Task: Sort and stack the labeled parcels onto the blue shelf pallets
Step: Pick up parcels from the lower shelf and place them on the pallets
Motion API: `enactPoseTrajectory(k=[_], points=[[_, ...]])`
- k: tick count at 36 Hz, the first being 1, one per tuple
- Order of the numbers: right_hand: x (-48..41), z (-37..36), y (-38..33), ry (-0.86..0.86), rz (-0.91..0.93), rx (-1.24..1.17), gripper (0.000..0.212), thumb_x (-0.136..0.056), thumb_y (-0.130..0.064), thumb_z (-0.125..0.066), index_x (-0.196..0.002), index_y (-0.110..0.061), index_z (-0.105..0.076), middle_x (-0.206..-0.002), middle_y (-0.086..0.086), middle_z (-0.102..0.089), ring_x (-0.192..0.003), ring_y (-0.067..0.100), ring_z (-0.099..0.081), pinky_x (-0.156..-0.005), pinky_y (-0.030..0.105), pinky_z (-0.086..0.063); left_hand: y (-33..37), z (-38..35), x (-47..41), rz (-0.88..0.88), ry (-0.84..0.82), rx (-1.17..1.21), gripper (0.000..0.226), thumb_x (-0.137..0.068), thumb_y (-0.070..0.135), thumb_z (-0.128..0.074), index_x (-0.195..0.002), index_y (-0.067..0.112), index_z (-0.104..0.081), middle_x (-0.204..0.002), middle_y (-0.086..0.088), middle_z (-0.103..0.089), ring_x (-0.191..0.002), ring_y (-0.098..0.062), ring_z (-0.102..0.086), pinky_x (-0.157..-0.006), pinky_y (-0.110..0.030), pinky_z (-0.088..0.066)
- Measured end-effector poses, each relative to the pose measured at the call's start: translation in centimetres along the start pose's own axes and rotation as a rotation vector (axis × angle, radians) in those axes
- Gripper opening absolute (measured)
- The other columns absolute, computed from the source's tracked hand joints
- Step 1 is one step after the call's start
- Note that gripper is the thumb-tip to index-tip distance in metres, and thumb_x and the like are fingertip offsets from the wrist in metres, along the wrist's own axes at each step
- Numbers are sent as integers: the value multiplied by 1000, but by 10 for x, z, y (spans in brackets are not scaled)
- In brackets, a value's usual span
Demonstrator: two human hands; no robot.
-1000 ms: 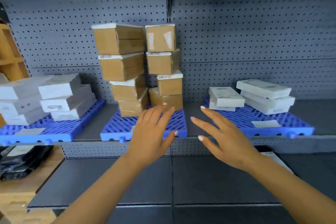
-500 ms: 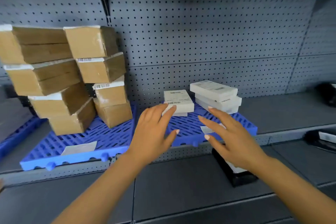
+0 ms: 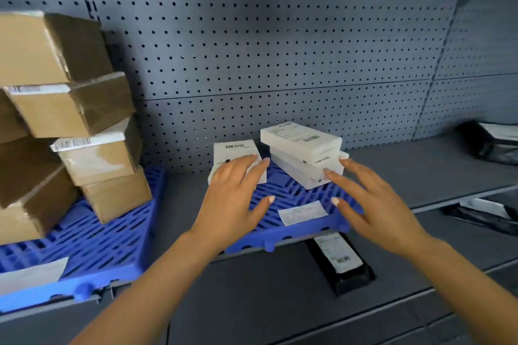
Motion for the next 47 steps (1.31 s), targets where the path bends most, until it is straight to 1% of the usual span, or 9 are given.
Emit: enactPoseTrajectory(k=[6,10,20,23,28,33,40,44,47], points=[[-29,-13,50,-26,37,-26,53,-94,-38,-45,-144,-23,-39,-149,10,-35,-133,29,-38,-101,47,-43,13,-20,-34,3,9,-29,64,-88,49,-45,-141,14,-44,-140,-8,-47,-128,-23,-40,-107,-41,-33],[-47,-17,77,-32,74,-84,56,-94,-43,-39,-143,-16,-41,-149,11,-36,-132,27,-39,-105,43,-38,25,-36,-51,67,-18,-18,67,-88,51,-46,-144,14,-40,-143,-7,-45,-129,-22,-39,-109,-40,-32],[-80,-40,121,-147,247,-210,69,-90,-55,-40,-150,-24,-24,-155,-13,-12,-142,8,-16,-112,24,-13,48,-81,-84,172,-61,-54,76,-83,62,-51,-144,20,-37,-142,-2,-45,-131,-21,-39,-108,-48,-33],[-85,-46,124,-155,255,-269,68,-91,-44,-55,-149,-25,-24,-155,-15,-13,-139,11,-26,-108,24,-21,50,-83,-86,218,-32,-62,71,-84,65,-49,-140,22,-40,-142,-1,-44,-132,-20,-39,-110,-44,-32],[-89,-51,125,-171,237,-336,67,-90,-42,-57,-147,-23,-29,-152,-11,-19,-118,21,-49,-89,32,-44,50,-84,-90,252,-17,-75,64,-84,60,-50,-134,21,-44,-140,0,-47,-131,-19,-41,-107,-44,-36],[-91,-54,126,-184,191,-378,76,-90,-43,-57,-151,-25,-14,-147,-14,-15,-113,15,-50,-85,32,-48,40,-86,-96,287,-103,-96,65,-84,62,-47,-137,26,-40,-148,5,-40,-134,-17,-39,-109,-44,-34],[-100,-61,132,-252,145,-455,72,-89,-43,-59,-149,-29,-21,-151,-20,-10,-119,7,-44,-91,26,-43,34,-90,-102,378,-147,15,68,-84,48,-64,-143,29,-36,-151,-5,-34,-142,-23,-26,-113,-41,-30],[-103,-69,136,-305,84,-494,72,-89,-44,-59,-147,-37,-17,-156,-17,-12,-129,11,-40,-101,33,-41,33,-91,-108,375,-188,32,68,-87,46,-63,-145,33,-30,-136,2,-48,-121,-16,-45,-95,-25,-38],[-104,-72,138,-315,47,-534,73,-88,-43,-62,-146,-40,-18,-153,-18,-22,-130,9,-40,-100,30,-41,31,-91,-111,379,-222,49,68,-88,45,-63,-145,33,-28,-140,2,-46,-121,-15,-45,-91,-20,-34]])
Point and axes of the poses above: each hand's wrist, its own x-axis away from the middle knuckle, its own z-axis out of the back of the hand, y = z × x, the point moved 5 cm from there along -x, towards the middle knuckle
